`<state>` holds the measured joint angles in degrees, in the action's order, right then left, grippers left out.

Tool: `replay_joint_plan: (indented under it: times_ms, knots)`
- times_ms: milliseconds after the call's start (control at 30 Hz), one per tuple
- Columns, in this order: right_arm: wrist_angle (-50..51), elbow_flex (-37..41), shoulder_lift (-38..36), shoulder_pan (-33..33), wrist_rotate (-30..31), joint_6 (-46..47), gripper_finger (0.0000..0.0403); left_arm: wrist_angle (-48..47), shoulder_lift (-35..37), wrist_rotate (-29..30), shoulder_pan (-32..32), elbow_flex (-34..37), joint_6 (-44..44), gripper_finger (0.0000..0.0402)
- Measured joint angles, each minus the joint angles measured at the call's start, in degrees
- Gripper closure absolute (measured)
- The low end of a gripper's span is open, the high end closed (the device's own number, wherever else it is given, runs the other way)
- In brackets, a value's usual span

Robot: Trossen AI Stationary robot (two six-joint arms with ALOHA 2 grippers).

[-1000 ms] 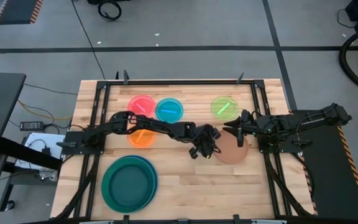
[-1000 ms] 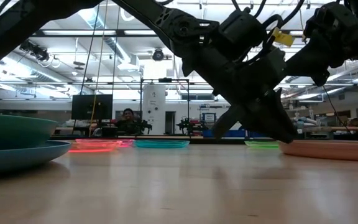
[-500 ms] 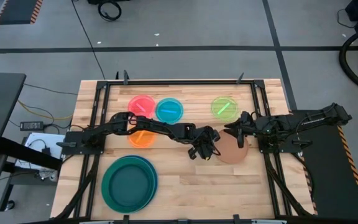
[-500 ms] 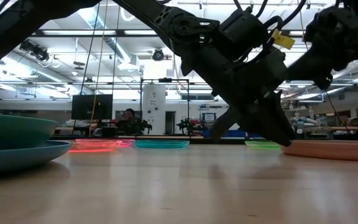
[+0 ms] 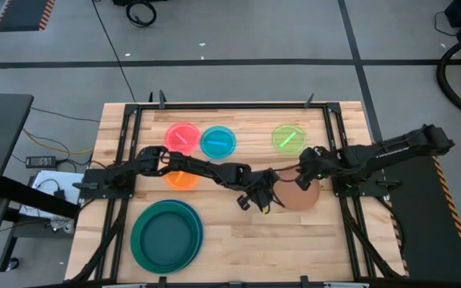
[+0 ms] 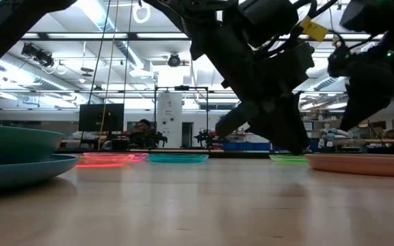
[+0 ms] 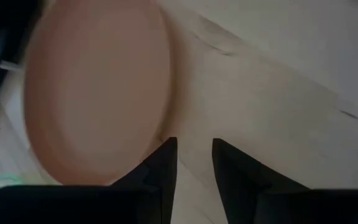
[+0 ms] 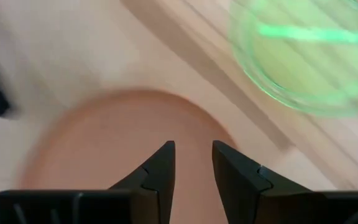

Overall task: Stack plastic plates
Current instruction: Stack the light orange plate on top of the dark green plate

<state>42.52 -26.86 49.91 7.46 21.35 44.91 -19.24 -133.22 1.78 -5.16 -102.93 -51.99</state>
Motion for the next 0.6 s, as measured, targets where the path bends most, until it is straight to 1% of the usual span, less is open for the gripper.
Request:
replay_joint_plan:
  times_ms: [67, 200, 300, 467, 600]
  knots:
    - [2.3, -1.4, 2.2, -1.9, -2.9, -0.9, 0.0287, -0.3, 0.1, 0.0, -0.3, 0.0, -0.1, 0.0292]
    - [2.8, -2.2, 5.5, -6.7, -11.9, -5.1, 0.0291, -2.8, 0.1, 0.1, -1.4, 0.0, -0.1, 0.0292]
    - [4.6, -2.3, 7.3, -11.1, -16.0, -8.2, 0.0293, -5.1, 0.1, 0.2, -2.4, 0.1, 0.2, 0.0292]
    - [4.8, -2.2, 9.1, -17.4, -18.8, -11.2, 0.0294, -6.2, 0.1, 1.0, -3.9, 0.1, 0.2, 0.0292]
    - [4.6, -2.6, 10.3, -20.4, -18.9, -10.7, 0.0294, -6.9, 0.2, 1.5, -4.8, 0.1, 0.2, 0.0292]
